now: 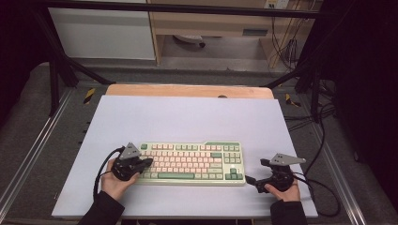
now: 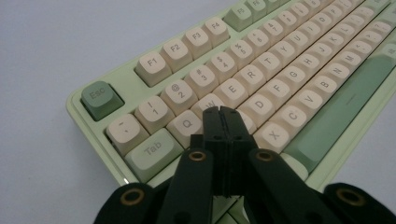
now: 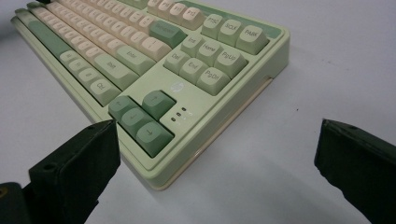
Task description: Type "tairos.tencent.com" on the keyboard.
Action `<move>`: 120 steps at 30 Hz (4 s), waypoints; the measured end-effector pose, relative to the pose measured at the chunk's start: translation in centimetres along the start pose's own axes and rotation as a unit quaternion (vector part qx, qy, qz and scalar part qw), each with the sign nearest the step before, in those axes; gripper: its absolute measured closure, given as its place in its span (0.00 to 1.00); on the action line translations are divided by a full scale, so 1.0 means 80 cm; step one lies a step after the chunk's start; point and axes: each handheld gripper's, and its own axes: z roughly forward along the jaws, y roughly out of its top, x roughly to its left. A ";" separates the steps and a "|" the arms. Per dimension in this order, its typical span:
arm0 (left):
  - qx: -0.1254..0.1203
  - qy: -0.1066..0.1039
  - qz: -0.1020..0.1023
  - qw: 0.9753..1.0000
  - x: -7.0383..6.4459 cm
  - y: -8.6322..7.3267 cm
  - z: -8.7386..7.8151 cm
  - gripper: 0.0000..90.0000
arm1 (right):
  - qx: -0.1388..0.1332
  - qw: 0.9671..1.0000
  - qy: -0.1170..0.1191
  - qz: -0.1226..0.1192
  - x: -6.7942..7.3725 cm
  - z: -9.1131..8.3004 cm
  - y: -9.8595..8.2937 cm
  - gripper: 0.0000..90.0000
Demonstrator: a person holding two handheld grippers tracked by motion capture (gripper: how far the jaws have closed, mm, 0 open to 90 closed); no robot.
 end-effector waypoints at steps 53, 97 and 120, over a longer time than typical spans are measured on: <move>-0.020 -0.011 0.002 1.000 -0.002 -0.002 -0.010 1.00 | -0.003 0.999 0.048 -0.021 0.105 0.079 0.093 0.55; -0.024 -0.014 0.000 1.000 0.000 -0.002 -0.012 1.00 | 0.035 0.998 0.054 -0.018 0.139 0.184 0.117 1.00; -0.027 -0.015 0.002 1.000 -0.002 0.000 -0.013 1.00 | 0.024 0.998 0.053 -0.033 0.140 0.168 0.123 1.00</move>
